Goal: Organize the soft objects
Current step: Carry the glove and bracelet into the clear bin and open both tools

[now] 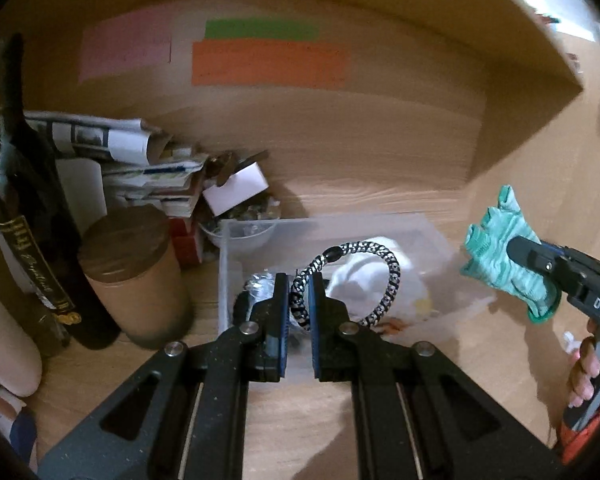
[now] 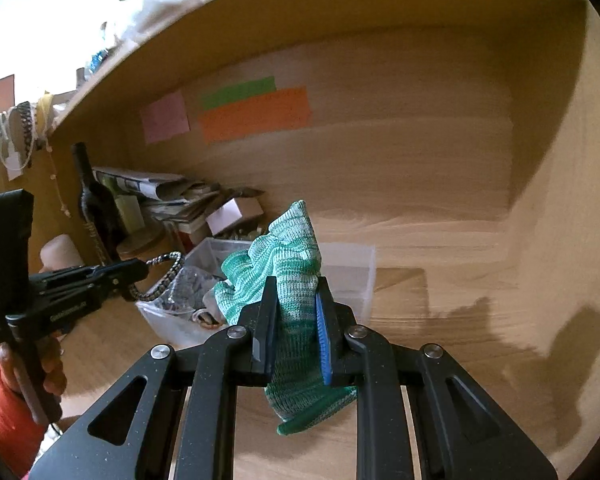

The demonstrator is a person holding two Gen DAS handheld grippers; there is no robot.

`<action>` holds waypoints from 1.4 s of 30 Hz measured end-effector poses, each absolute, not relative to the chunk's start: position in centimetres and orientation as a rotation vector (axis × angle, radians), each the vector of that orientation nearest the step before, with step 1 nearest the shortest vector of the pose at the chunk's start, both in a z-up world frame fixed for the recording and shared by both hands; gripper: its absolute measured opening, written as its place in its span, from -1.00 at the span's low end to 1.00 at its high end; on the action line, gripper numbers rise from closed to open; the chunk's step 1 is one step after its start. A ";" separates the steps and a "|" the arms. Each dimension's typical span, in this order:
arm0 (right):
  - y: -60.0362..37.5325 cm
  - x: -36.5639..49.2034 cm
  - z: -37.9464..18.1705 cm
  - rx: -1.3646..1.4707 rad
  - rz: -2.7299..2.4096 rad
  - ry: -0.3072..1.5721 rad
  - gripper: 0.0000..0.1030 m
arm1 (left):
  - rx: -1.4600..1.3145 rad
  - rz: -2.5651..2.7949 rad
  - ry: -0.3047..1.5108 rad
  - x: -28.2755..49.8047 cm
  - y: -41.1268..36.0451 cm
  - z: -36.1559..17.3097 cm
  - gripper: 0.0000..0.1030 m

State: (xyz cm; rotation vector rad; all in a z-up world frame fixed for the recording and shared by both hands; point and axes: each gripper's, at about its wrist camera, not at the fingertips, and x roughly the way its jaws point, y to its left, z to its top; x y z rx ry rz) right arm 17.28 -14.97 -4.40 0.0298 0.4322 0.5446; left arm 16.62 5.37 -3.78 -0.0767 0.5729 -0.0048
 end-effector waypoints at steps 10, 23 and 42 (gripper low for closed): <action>-11.2 21.9 -7.2 -0.046 0.500 0.553 -0.71 | -0.023 0.009 0.637 19.5 5.0 -6.7 -0.84; -10.6 22.6 -8.5 -0.121 0.395 0.581 0.06 | -0.006 -0.021 0.653 18.5 4.7 -6.5 -0.25; -13.3 12.7 -1.6 -0.018 0.515 0.324 0.13 | -0.027 -0.049 0.386 8.8 4.0 0.8 0.19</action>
